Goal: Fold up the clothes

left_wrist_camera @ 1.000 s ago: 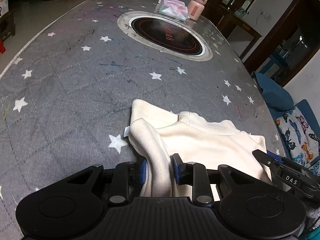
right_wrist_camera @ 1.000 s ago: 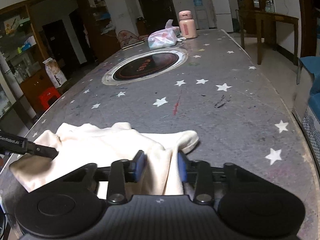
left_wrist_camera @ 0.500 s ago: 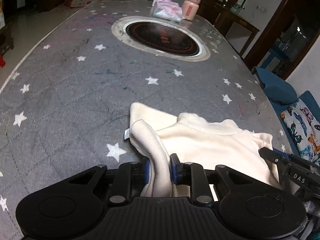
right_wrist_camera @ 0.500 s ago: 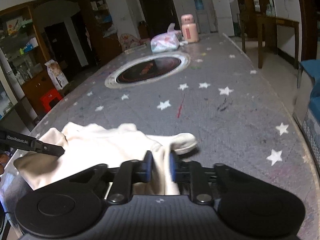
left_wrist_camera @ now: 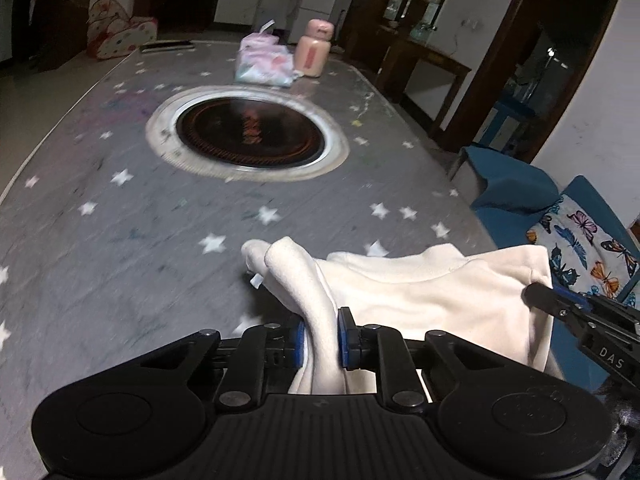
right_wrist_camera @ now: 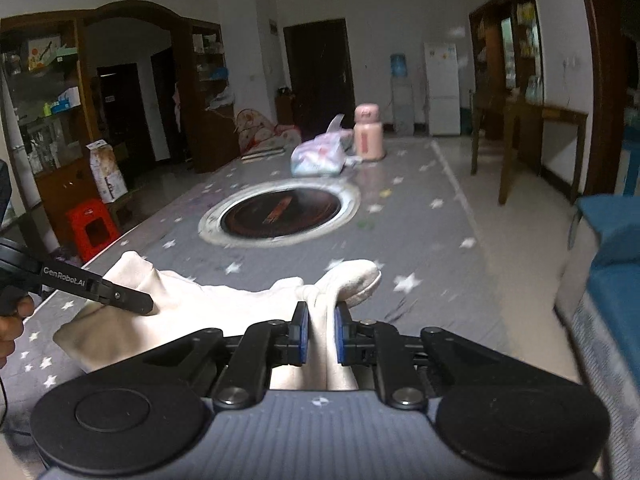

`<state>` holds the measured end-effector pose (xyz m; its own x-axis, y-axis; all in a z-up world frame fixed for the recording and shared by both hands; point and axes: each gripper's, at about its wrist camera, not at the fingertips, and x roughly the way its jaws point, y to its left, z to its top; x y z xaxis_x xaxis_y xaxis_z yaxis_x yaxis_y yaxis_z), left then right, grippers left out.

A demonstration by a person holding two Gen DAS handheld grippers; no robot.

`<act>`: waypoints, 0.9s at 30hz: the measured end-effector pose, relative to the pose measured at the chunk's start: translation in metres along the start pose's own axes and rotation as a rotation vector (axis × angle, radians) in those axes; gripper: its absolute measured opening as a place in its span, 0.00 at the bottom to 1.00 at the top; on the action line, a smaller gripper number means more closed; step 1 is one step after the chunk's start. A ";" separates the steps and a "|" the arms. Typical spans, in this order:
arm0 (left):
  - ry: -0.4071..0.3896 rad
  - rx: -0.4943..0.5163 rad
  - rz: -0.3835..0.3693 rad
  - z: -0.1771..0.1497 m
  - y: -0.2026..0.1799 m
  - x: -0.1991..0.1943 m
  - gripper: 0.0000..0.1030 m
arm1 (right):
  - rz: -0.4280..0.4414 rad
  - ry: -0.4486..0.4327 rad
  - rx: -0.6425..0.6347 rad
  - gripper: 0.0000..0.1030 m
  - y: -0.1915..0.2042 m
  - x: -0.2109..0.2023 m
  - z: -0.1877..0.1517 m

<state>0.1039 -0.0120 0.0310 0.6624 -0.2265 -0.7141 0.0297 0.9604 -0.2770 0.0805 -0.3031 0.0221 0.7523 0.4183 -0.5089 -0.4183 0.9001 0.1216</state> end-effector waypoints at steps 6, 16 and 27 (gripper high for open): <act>-0.015 0.037 -0.025 0.021 -0.028 0.017 0.17 | -0.072 -0.026 -0.023 0.11 -0.021 -0.002 0.022; 0.033 0.078 -0.032 0.038 -0.052 0.060 0.17 | -0.151 0.006 -0.018 0.11 -0.058 0.023 0.034; 0.141 0.062 0.015 0.030 -0.035 0.104 0.22 | -0.188 0.123 0.015 0.11 -0.084 0.082 0.010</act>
<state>0.1941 -0.0647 -0.0143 0.5512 -0.2288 -0.8024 0.0701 0.9710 -0.2288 0.1820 -0.3431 -0.0213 0.7484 0.2255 -0.6237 -0.2681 0.9630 0.0265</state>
